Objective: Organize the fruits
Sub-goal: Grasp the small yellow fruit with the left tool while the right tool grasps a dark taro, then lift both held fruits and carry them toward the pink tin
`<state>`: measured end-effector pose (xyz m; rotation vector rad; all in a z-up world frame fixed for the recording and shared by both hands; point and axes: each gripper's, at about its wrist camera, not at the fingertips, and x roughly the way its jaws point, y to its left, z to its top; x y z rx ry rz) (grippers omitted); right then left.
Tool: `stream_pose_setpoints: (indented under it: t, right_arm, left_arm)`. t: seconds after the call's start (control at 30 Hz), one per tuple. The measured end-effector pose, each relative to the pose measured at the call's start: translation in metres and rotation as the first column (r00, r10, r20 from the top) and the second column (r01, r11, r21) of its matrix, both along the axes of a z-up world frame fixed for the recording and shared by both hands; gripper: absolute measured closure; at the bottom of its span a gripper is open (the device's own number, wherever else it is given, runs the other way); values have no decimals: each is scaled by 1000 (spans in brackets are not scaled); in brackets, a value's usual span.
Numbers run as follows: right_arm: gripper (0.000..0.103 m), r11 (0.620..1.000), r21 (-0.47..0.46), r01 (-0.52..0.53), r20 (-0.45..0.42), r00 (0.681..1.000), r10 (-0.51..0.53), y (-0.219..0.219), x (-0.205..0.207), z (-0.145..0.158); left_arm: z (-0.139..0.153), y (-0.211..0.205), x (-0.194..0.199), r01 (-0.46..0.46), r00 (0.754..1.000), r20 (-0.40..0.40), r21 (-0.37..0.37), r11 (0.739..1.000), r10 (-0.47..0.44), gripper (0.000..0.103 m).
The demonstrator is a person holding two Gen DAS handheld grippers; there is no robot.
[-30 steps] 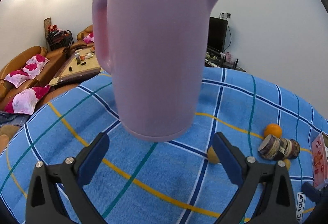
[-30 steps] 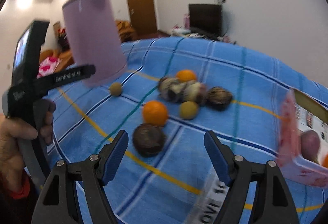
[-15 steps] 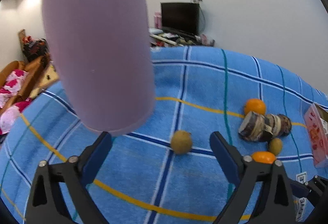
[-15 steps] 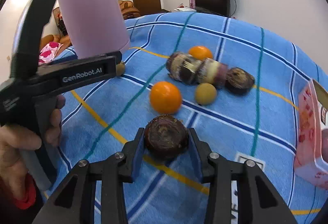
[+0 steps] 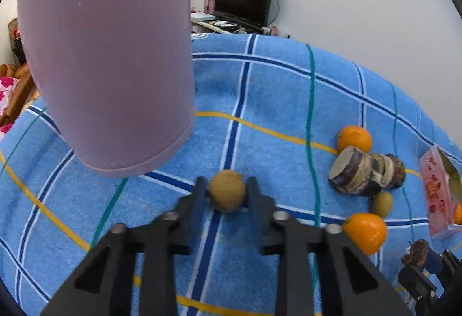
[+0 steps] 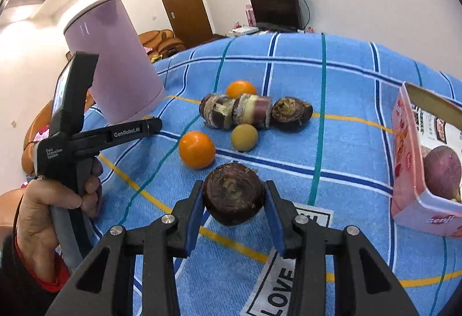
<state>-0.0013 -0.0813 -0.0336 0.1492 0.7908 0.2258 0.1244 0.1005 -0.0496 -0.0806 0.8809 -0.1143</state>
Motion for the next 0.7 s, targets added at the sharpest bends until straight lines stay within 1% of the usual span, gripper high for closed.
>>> stream_pose_setpoints:
  t: [0.07, 0.17, 0.23, 0.27, 0.3, 0.4, 0.47, 0.53, 0.7]
  right_arm:
    - [61, 1000, 4, 11, 25, 1000, -11, -2, -5, 3]
    - [61, 999, 30, 25, 81, 996, -27, -13, -15, 11]
    - [61, 999, 37, 39, 136, 990, -44, -17, -20, 19]
    - [61, 998, 35, 46, 158, 986, -51, -19, -23, 22]
    - [61, 998, 29, 56, 183, 981, -61, -21, -27, 26]
    - [61, 997, -8, 79, 252, 965, -75, -19, -35, 35]
    - [61, 995, -37, 92, 289, 954, -78, -16, -35, 39]
    - [61, 993, -55, 103, 315, 946, -81, -14, -37, 43]
    - [61, 993, -54, 107, 304, 949, -86, -16, -30, 41]
  left_arm:
    - [3, 2, -3, -4, 1000, 17, -11, 1000, 4, 75]
    - [17, 6, -22, -5, 991, 130, -47, 999, 11, 76]
    - [30, 4, -39, 8, 972, 237, -57, 998, 5, 76]
    - [36, 2, -46, 23, 957, 289, -61, 998, -4, 76]
    - [43, -3, -56, 44, 936, 351, -57, 997, -22, 76]
    - [53, -11, -71, 100, 899, 433, -60, 993, -65, 75]
    - [58, -11, -76, 122, 891, 447, -69, 990, -78, 76]
    - [57, -17, -81, 135, 888, 451, -60, 989, -94, 76]
    - [56, -37, -88, 136, 878, 462, 20, 991, -129, 76]
